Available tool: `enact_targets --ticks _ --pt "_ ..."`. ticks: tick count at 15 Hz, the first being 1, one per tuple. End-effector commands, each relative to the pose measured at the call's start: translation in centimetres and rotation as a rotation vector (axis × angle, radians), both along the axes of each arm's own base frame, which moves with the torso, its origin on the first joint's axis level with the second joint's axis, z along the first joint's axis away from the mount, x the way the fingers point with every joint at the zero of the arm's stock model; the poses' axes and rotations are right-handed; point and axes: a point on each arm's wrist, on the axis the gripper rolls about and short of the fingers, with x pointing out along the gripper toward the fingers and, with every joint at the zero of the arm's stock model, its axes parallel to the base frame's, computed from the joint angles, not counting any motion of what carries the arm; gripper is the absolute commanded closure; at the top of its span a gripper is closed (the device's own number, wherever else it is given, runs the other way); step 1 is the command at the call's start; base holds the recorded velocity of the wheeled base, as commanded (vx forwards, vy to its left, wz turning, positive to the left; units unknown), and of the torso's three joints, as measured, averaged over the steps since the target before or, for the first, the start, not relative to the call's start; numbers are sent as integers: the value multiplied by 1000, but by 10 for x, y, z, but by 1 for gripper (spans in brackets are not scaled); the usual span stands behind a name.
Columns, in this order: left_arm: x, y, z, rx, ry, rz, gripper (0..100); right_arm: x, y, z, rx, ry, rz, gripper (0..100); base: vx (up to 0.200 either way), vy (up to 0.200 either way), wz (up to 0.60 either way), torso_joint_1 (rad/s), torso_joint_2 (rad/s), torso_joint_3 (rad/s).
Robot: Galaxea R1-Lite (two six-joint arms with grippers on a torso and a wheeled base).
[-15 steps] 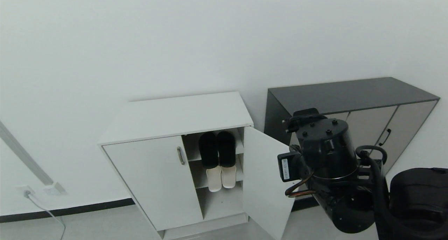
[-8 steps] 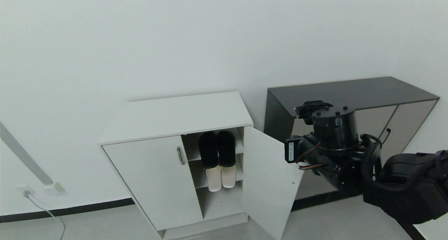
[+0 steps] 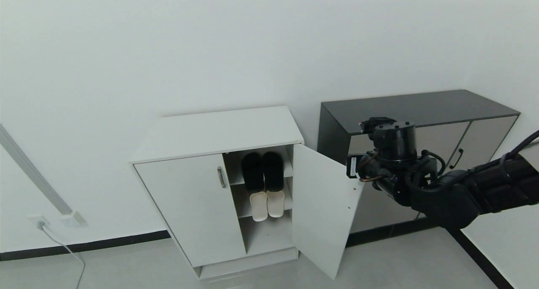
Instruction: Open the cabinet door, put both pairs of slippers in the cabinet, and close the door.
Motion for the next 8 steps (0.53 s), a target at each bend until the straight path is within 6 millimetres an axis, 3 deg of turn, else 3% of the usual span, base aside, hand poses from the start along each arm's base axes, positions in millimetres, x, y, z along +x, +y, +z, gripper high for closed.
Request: enact_targets --ticks 1,8 --pt "0 0 0 0 1 0 100 22 -4 -17 -10 24 -38 100 0 0 0 0 0 0" --pt "0 0 0 0 2 0 100 71 -31 -44 8 47 -84 100 0 0 0 0 0 0"
